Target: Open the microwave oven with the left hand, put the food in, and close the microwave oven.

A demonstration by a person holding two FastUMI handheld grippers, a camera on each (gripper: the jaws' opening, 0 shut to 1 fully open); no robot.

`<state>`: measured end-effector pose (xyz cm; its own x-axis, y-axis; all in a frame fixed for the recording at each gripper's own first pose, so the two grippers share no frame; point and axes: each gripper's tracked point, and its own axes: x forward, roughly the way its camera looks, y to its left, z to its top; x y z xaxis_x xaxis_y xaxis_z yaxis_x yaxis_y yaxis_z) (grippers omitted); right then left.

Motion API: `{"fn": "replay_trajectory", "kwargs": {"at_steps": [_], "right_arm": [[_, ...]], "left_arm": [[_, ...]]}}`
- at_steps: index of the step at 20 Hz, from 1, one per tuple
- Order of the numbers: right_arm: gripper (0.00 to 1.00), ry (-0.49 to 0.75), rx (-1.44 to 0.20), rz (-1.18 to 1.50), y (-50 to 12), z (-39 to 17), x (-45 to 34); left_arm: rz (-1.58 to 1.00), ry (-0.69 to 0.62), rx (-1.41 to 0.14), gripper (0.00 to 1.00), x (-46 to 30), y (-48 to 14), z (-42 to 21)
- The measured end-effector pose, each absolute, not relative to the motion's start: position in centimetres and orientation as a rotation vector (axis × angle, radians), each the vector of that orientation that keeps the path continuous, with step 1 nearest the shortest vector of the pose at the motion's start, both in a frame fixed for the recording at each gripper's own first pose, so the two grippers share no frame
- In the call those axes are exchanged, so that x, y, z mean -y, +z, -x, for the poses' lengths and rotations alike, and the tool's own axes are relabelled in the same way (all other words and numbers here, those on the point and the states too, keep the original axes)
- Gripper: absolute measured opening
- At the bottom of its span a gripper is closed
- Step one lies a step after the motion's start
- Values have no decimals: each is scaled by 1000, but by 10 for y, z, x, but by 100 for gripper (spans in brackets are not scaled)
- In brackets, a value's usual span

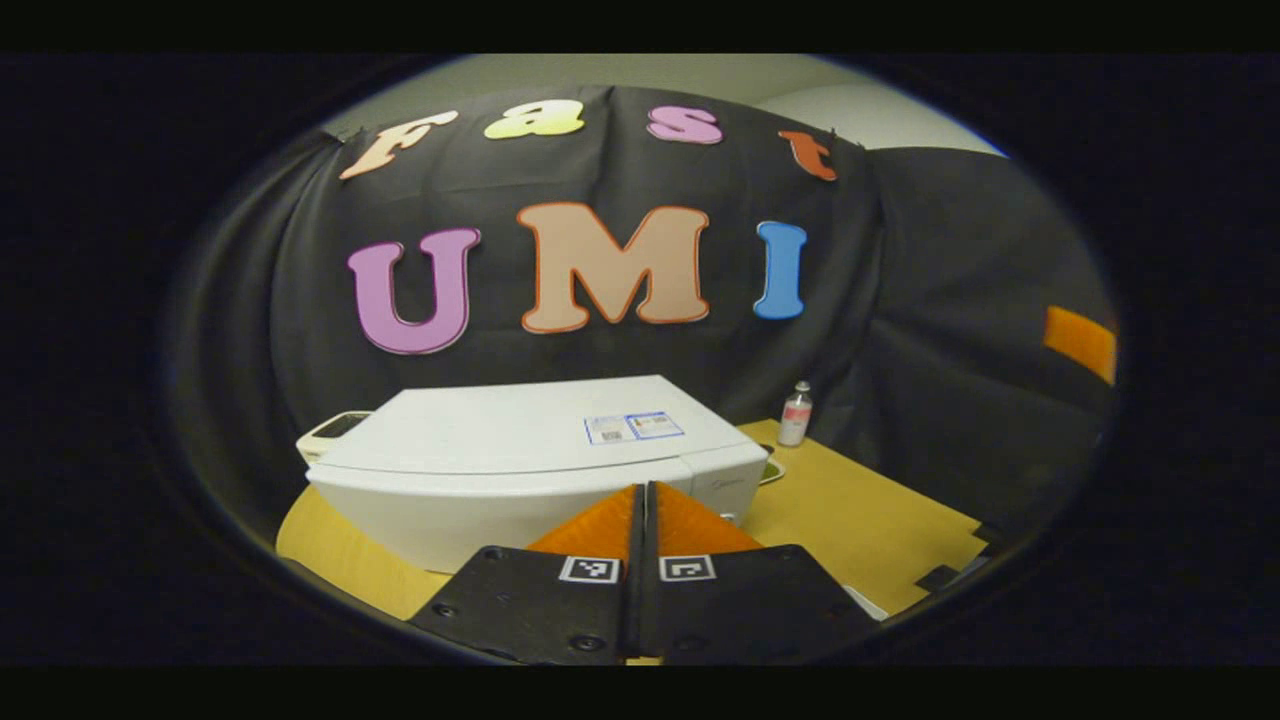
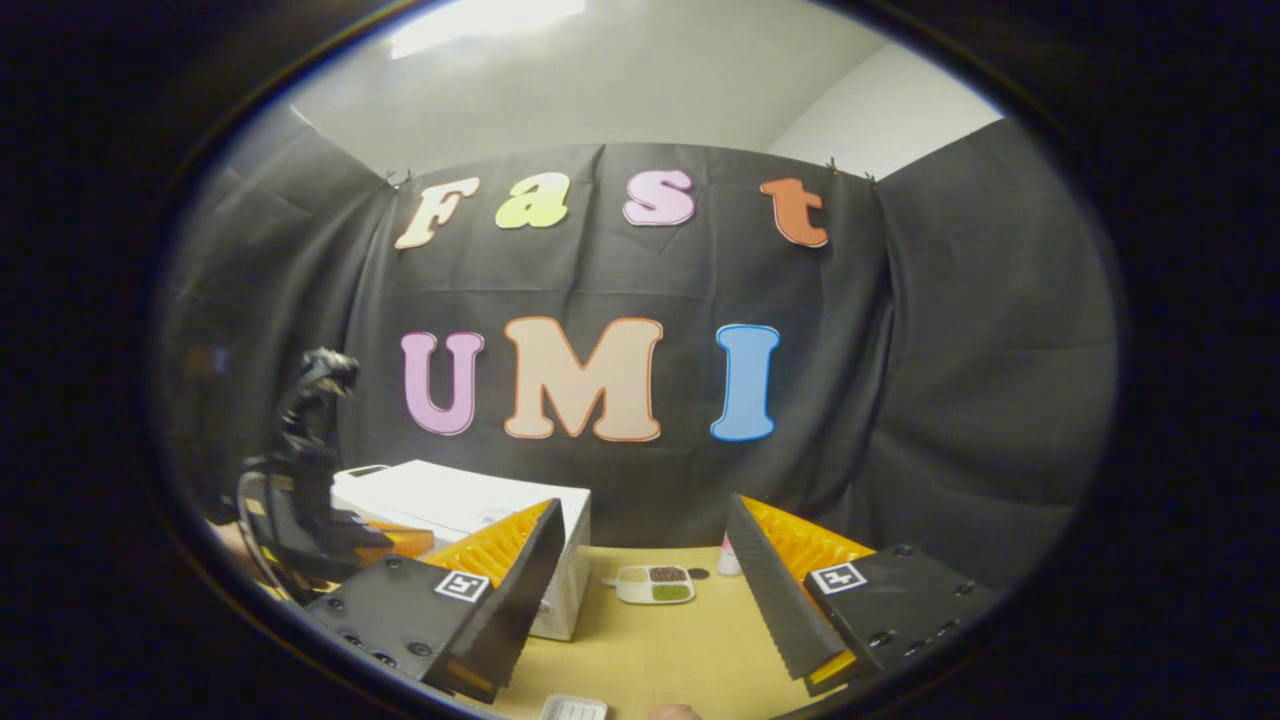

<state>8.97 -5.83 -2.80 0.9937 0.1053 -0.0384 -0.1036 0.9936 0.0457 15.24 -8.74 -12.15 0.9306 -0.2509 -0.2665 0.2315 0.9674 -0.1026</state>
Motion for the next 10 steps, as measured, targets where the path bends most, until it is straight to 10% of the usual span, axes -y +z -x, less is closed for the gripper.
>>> {"fn": "replay_trajectory", "kwargs": {"at_steps": [5, 10], "right_arm": [[93, 150, 2, -15, -13, -89, 38], [96, 189, 21, 3, -7, -86, 22]], "left_arm": [[103, -202, -128, 2, 53, -35, -107], [46, -149, -75, 95, 32, -8, -70]]}}
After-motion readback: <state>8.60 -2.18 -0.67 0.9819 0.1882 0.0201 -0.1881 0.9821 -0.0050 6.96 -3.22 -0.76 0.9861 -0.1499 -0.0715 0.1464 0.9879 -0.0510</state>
